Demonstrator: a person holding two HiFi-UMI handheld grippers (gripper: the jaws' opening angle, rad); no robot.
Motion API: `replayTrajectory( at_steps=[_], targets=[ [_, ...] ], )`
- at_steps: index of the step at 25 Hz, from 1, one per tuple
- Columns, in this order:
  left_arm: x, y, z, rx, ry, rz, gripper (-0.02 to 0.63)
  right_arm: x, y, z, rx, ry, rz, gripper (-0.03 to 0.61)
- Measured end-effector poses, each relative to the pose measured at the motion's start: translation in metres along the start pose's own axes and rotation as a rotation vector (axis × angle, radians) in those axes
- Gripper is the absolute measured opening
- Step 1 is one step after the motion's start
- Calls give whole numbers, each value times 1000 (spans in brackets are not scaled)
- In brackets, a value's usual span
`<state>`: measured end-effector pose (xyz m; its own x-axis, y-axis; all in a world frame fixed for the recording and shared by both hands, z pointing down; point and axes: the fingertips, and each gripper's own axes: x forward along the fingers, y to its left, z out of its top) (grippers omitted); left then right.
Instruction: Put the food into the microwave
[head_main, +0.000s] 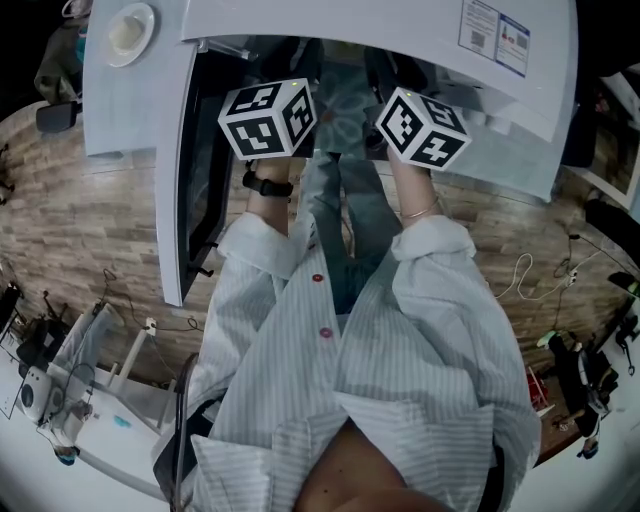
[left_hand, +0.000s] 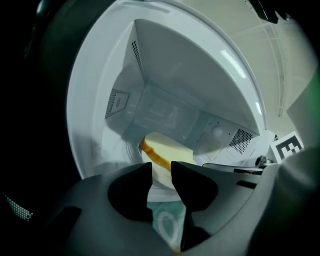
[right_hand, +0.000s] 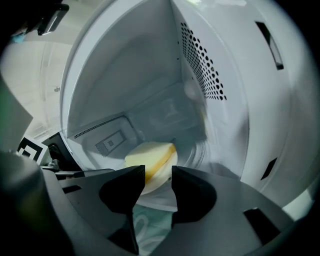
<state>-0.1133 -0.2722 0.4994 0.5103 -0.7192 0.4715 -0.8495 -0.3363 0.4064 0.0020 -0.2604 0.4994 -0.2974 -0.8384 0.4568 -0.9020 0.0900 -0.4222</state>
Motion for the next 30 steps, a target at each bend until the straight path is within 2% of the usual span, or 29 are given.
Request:
replayTrajectory(
  at_steps=[9, 14, 20, 24, 30],
  targets=[
    [-27, -16, 3, 11, -20, -3, 110, -20, 26, -3, 6, 27, 78, 164],
    [-47, -29, 10, 13, -42, -13, 110, -36, 44, -2, -59, 48, 111, 164],
    [-74, -51, 37, 30, -99, -50, 99, -59, 71, 16, -77, 36, 215, 158],
    [-90, -69, 51, 28, -125, -80, 86, -77, 82, 26, -95, 36, 267, 129],
    [-107, -93, 73, 69, -160, -113, 72, -98, 107, 52, -126, 8, 356, 98]
  ],
)
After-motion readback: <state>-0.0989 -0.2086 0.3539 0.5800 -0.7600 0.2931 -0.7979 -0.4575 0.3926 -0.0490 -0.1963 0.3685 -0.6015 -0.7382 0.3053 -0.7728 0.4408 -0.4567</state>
